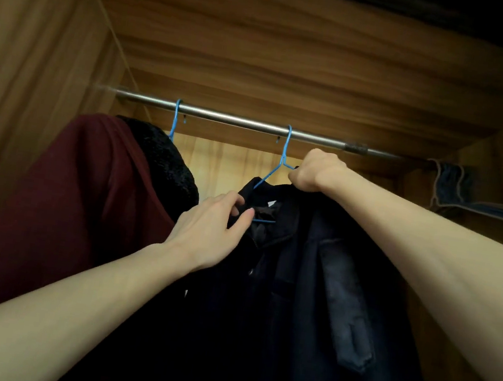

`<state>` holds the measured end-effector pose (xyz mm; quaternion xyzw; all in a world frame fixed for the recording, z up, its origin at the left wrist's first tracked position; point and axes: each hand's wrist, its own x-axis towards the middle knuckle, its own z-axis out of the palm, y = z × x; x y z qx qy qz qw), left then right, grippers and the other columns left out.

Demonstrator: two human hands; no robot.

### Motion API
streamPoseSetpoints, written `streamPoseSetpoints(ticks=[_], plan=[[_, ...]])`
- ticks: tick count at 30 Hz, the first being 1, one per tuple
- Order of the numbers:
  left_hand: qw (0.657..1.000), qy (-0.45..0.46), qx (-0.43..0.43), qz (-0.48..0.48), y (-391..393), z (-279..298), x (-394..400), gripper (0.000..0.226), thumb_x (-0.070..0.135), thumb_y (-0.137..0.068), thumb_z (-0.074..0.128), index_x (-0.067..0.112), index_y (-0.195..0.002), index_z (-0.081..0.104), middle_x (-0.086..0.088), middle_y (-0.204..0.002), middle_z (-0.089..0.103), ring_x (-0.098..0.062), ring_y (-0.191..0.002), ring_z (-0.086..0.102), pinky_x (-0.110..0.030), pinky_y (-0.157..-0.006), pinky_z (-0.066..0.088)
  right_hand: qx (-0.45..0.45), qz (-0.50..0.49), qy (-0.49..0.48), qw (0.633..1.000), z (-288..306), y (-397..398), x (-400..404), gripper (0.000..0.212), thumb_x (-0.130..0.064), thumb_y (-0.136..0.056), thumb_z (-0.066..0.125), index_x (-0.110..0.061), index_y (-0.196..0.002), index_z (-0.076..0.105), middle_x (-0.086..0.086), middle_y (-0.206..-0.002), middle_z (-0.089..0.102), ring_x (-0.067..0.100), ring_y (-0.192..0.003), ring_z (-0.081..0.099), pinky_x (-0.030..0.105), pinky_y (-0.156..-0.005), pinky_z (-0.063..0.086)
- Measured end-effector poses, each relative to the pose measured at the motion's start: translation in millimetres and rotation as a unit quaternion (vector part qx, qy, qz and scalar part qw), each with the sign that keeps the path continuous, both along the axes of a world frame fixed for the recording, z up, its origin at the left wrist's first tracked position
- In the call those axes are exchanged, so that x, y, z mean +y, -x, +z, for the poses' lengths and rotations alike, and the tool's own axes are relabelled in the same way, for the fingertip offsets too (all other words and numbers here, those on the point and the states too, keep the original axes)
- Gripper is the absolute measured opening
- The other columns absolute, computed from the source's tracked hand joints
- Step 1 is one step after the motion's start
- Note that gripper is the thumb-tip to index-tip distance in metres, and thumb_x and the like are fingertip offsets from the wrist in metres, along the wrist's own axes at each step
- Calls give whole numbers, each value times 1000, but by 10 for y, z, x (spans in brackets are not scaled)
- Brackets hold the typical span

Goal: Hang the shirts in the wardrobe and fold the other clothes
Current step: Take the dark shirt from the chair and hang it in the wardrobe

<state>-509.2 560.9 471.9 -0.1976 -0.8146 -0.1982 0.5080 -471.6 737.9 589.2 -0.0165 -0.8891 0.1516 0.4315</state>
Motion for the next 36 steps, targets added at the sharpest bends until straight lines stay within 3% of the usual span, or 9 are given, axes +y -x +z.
streamPoseSetpoints(ticks=[4, 8, 11, 13, 17, 20, 25, 31, 36], plan=[[1000, 14, -6, 12, -79, -140, -21, 37, 57, -104, 39, 33, -126, 57, 20, -110, 63, -7, -99, 56, -30, -77, 38, -35, 69, 38, 996, -57, -110, 101, 40, -31, -100, 55, -6, -131, 58, 16, -130, 62, 35, -111, 62, 34, -84, 46], [1000, 10, -13, 15, -181, -236, 15, 33, 56, -104, 41, 35, -124, 57, 20, -109, 63, -7, -99, 59, -29, -78, 41, -44, 116, 48, 991, -196, -303, 198, 49, -40, -101, 55, -7, -138, 54, 16, -132, 59, 36, -118, 58, 34, -86, 43], [1000, -3, -15, 19, -288, -329, 55, 35, 54, -104, 42, 35, -129, 57, 20, -115, 61, -3, -106, 56, -28, -84, 41, 23, 91, 3, 996, -450, -417, 233, 39, -49, -100, 54, -16, -120, 59, 13, -132, 61, 37, -118, 58, 36, -83, 39], [1000, -6, -18, 24, -370, -403, 73, 36, 54, -104, 41, 35, -131, 56, 20, -118, 61, -3, -110, 55, -30, -88, 44, 96, 64, -29, 993, -696, -472, 244, 41, -51, -101, 51, -17, -121, 60, 10, -128, 61, 35, -116, 57, 38, -81, 38], [999, 15, -2, 35, -574, -575, 41, 41, 55, -104, 39, 34, -137, 51, 20, -125, 60, -6, -116, 54, -32, -95, 47, 234, 43, -73, 968, -1273, -564, 228, 50, -48, -102, 51, -16, -141, 54, 10, -134, 59, 33, -128, 52, 47, -103, 42], [997, 46, 24, 59, -780, -772, 1, 47, 54, -104, 37, 30, -144, 46, 17, -126, 58, -9, -113, 51, -30, -95, 43, 295, 69, -70, 951, -1703, -674, 217, 53, -41, -101, 57, -15, -147, 53, 10, -148, 55, 31, -147, 41, 48, -122, 29], [996, 68, 52, 32, -1164, -1242, -104, 50, 51, -105, 39, 25, -146, 49, 15, -131, 59, -7, -122, 52, -17, -101, 31, 257, 122, -65, 956, -2384, -945, 211, 56, -39, -101, 57, -19, -153, 48, 1, -159, 46, 18, -155, 29, 39, -130, 13], [997, 35, 34, -59, -1534, -1793, -184, 52, 50, -105, 39, 25, -149, 47, 14, -145, 53, -2, -137, 45, -21, -116, 30, 203, 107, -83, 970, -3135, -1359, 158, 65, -48, -97, 58, -22, -155, 45, -7, -162, 40, 11, -157, 23, 36, -130, 11], [992, 37, 6, -117, -1817, -2265, -320, 54, 52, -105, 36, 28, -154, 42, 15, -153, 46, -1, -145, 36, -16, -121, 20, 168, 60, -84, 980, -3677, -1826, 114, 67, -52, -98, 53, -21, -157, 43, -7, -164, 37, 12, -157, 23, 37, -129, 13]])
